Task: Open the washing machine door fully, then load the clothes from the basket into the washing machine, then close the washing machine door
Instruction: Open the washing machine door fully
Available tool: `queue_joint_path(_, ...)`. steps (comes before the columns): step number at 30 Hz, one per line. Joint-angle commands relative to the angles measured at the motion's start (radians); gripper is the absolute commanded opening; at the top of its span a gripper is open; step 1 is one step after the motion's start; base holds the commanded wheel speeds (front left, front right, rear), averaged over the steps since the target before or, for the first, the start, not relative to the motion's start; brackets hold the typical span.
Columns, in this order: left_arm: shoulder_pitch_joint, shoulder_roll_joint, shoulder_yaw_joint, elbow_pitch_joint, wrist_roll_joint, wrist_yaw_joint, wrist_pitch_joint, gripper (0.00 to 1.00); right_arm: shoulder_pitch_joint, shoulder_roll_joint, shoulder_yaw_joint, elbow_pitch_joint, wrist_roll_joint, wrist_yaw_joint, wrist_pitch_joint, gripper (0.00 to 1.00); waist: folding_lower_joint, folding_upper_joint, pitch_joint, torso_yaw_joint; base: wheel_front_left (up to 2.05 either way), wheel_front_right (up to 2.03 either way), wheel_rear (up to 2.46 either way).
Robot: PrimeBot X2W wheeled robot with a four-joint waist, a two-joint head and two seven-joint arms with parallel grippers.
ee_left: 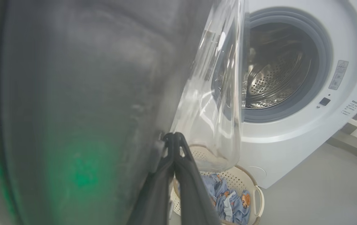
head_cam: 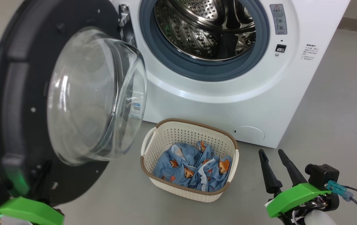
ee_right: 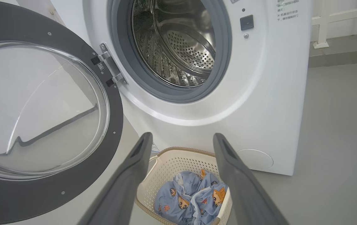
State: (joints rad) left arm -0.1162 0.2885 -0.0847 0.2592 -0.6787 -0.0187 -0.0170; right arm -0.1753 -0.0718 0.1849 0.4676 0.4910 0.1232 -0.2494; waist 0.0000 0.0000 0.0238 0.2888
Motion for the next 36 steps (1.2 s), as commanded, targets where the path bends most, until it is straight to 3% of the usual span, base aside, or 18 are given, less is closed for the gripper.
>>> queue_joint_path(1, -0.083, 0.063, 0.076, 0.012, -0.017, -0.002, -0.001, 0.00, -0.042, 0.002, 0.015, -0.021, -0.018, 0.008, -0.012, 1.00, 0.0000, 0.0000, 0.012, 0.006, 0.00, 0.00, 0.00)
queue_joint_path(18, -0.303, 0.215, 0.155, 0.324, -0.075, -0.063, 0.014, 0.00, -0.090, 0.018, 0.003, -0.018, -0.043, 0.008, -0.012, 1.00, 0.0000, 0.0000, 0.076, 0.039, 0.00, 0.00, 0.00)
queue_joint_path(24, -0.413, 0.291, 0.102, 0.478, -0.031, -0.095, 0.003, 0.00, -0.109, 0.020, 0.005, -0.011, -0.044, 0.008, -0.012, 1.00, 0.0000, 0.0000, 0.093, 0.044, 0.00, 0.00, 0.00)
queue_joint_path(36, -0.555, 0.344, 0.007, 0.683, -0.039, -0.111, -0.027, 0.00, -0.128, 0.021, 0.017, -0.007, -0.027, 0.008, -0.012, 1.00, 0.0000, 0.0000, 0.107, 0.021, 0.00, 0.00, 0.00)
